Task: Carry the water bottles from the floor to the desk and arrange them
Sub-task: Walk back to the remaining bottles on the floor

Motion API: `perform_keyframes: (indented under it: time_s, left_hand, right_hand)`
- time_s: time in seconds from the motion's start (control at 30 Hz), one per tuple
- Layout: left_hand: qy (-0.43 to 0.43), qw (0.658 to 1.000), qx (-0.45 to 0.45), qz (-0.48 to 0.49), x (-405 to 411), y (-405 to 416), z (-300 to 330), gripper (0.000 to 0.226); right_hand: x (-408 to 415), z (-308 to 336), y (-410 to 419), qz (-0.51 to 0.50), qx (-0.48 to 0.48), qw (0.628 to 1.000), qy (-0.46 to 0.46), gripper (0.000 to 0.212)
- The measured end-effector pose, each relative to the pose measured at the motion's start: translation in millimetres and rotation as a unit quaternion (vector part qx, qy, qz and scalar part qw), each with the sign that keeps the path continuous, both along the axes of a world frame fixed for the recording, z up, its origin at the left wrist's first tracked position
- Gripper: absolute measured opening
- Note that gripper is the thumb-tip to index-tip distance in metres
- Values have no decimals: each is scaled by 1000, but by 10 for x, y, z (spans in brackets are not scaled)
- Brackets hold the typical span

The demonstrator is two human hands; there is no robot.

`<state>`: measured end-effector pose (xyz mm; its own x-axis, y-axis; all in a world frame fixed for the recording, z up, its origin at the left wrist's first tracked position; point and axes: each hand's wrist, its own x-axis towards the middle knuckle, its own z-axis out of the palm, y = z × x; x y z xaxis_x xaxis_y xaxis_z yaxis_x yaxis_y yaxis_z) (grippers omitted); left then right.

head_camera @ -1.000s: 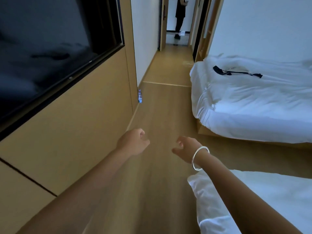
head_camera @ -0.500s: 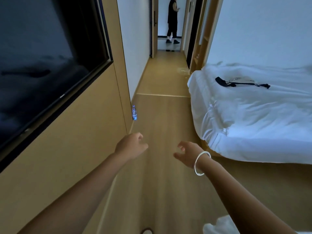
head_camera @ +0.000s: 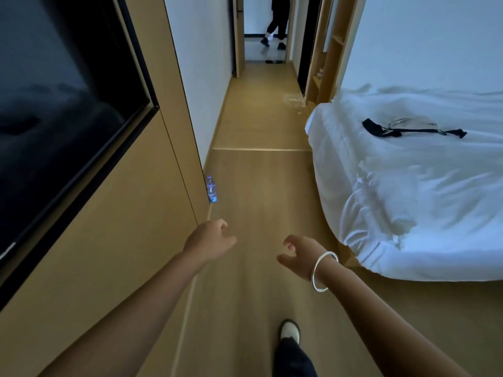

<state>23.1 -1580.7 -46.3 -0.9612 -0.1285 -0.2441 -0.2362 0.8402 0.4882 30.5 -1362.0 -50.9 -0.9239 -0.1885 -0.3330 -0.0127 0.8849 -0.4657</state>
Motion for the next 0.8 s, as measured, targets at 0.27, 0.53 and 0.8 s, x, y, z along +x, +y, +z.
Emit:
perform_keyframes:
  time_s: [0.27, 0.53, 0.8]
  left_hand:
    - [-16, 999, 26, 17, -1736, 98, -325, 58]
    - [-44, 996, 21, 81, -3094, 45, -454, 29]
    - [-64, 991, 47, 109, -4261, -143, -686, 33]
  right_hand:
    - [-1817, -174, 32, 38, 3, 999, -7, 45]
    - [-3472, -203, 22, 76, 6, 996, -35, 33]
    - [-4795, -349, -282, 74, -46, 994, -70, 59]
